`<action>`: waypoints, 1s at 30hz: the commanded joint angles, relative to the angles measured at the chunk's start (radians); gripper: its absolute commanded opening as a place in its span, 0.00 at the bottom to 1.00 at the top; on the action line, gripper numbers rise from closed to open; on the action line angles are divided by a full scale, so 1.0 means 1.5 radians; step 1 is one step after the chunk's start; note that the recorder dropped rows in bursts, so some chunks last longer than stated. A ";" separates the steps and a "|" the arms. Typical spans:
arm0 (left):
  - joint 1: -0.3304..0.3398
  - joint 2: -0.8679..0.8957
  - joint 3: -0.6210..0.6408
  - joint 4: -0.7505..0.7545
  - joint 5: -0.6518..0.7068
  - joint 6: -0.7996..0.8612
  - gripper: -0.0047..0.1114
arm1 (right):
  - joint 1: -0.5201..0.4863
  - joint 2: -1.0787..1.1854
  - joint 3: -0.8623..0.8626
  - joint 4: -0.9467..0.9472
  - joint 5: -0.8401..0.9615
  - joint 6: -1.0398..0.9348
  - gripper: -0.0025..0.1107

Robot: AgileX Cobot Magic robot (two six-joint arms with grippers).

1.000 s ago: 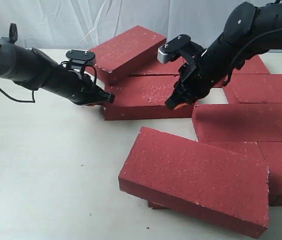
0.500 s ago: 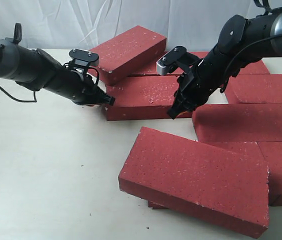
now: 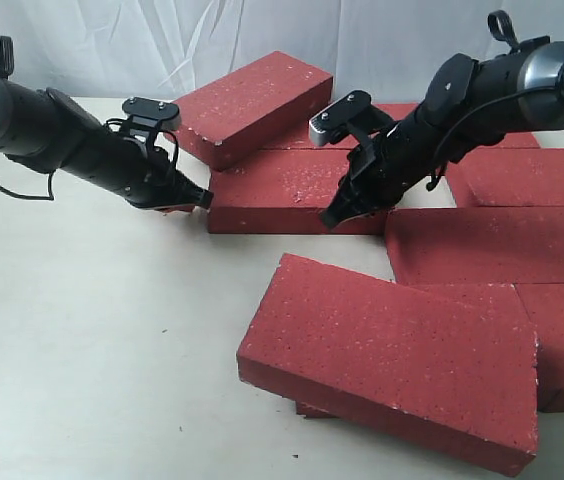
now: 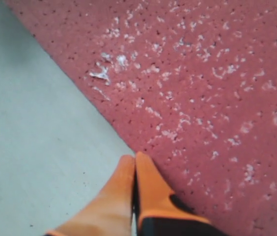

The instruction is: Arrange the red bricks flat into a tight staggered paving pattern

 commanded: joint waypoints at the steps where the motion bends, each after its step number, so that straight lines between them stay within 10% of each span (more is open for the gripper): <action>1: 0.001 -0.007 -0.003 -0.016 -0.005 -0.004 0.04 | -0.005 0.002 0.001 0.008 -0.039 -0.003 0.01; 30: -0.079 0.020 -0.003 -0.115 -0.114 -0.002 0.04 | -0.112 -0.114 0.001 -0.233 0.074 0.235 0.01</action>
